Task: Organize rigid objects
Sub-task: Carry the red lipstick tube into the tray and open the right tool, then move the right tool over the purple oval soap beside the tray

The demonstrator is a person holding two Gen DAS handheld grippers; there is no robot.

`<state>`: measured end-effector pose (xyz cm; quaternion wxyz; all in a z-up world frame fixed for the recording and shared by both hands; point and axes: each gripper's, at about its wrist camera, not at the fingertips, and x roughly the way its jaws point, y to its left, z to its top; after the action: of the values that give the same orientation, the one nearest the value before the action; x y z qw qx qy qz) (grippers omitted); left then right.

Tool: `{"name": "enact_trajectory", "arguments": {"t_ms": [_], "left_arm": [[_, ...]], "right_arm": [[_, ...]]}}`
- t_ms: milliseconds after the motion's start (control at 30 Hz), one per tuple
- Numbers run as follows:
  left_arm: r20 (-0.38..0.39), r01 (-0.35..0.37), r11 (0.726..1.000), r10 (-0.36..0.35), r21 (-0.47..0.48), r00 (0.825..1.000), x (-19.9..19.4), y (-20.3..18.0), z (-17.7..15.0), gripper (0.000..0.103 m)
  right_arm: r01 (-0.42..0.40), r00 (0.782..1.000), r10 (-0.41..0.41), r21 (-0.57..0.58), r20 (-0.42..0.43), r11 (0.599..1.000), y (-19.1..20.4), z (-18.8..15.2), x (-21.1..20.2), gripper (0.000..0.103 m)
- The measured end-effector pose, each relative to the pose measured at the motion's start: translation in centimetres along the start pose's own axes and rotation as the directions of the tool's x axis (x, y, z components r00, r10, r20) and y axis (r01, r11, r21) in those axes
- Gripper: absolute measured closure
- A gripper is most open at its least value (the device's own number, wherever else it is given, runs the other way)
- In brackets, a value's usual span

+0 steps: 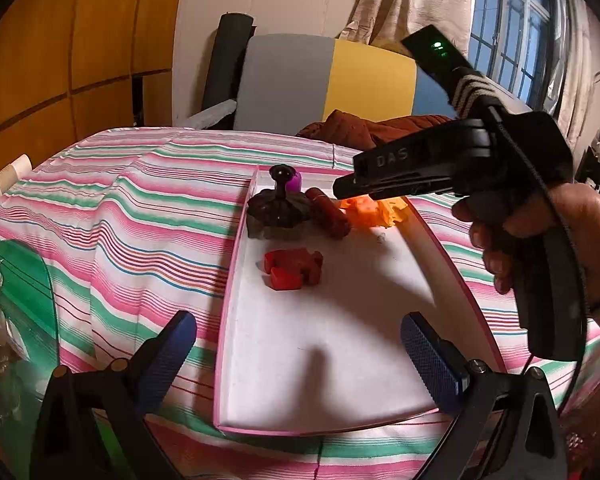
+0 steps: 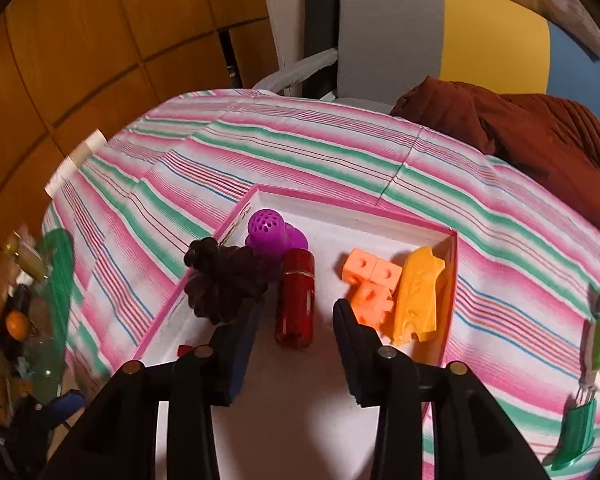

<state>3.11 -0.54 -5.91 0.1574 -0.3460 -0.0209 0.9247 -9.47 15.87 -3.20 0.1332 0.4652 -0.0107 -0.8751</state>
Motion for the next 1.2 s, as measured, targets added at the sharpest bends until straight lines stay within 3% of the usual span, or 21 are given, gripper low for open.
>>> {"name": "enact_trajectory", "arguments": {"t_ms": [500,900,1200], "left_arm": [[-0.005,0.014,1.000,-0.014,0.024,1.000,-0.1,-1.5,0.0,0.000],[-0.013,0.045,0.998,-0.044,0.053,0.999,-0.3,-3.4,0.2,0.000],[-0.026,0.086,0.992,-0.084,0.096,0.996,-0.3,-5.9,0.3,0.000]], "right_arm": [[0.004,0.997,-0.007,0.044,0.074,0.999,-1.7,-3.6,-5.3,0.064],[0.098,0.992,-0.104,0.078,0.076,0.992,-5.8,-6.8,-7.9,0.064],[0.203,0.977,-0.209,0.139,0.032,0.969,-11.7,-10.5,-9.5,0.064]]}}
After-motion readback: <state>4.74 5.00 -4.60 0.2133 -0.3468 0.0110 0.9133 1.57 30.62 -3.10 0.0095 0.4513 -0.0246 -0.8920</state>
